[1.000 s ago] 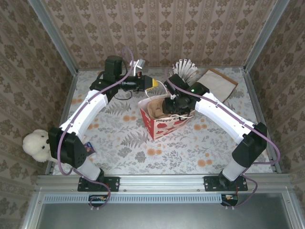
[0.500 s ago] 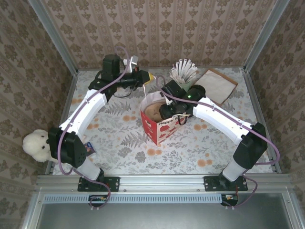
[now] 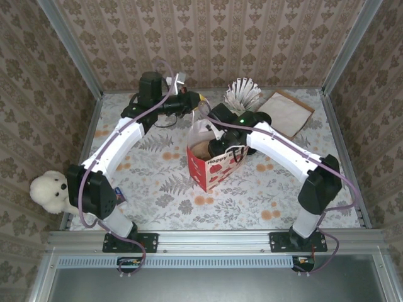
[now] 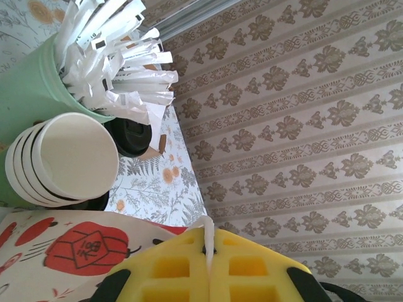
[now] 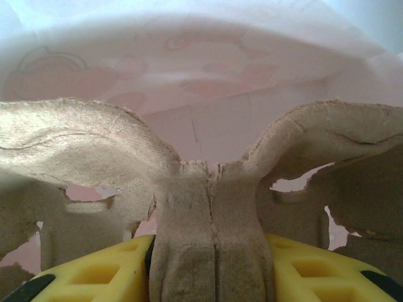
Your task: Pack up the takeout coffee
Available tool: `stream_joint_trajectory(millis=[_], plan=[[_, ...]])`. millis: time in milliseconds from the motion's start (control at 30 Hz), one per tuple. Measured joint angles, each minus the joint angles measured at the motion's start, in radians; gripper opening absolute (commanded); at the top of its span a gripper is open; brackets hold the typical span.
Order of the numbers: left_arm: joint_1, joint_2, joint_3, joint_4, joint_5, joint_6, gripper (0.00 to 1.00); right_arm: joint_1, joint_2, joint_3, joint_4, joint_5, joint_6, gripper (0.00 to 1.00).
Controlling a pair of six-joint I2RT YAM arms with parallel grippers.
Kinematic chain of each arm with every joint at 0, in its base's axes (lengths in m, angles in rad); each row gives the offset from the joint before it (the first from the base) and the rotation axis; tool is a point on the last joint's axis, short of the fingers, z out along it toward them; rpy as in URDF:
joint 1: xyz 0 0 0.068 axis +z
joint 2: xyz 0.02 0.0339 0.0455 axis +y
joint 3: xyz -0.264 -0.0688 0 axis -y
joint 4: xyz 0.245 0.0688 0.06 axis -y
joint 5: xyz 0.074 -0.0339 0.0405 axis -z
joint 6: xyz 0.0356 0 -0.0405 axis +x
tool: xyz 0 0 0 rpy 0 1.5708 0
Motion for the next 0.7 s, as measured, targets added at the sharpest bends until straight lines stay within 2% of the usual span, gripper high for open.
stream_joint_trajectory(millis=[200,367,467,600,700], plan=[[-0.003,0.002,0.000,0.011,0.008,0.005,0.00,0.000,0.076,0.048,-0.095,-0.051,-0.014,0.45],[0.011,0.001,0.000,0.011,0.010,0.020,0.16,0.000,0.090,0.072,-0.140,-0.078,-0.013,0.45],[0.027,-0.015,-0.003,0.005,0.009,0.056,0.34,0.000,0.092,0.076,-0.150,-0.098,-0.009,0.45],[0.049,-0.136,-0.073,-0.042,-0.019,0.169,0.69,-0.001,0.098,0.080,-0.156,-0.122,0.006,0.45],[0.056,-0.305,-0.174,-0.067,-0.076,0.274,0.83,-0.001,0.103,0.086,-0.164,-0.133,0.010,0.45]])
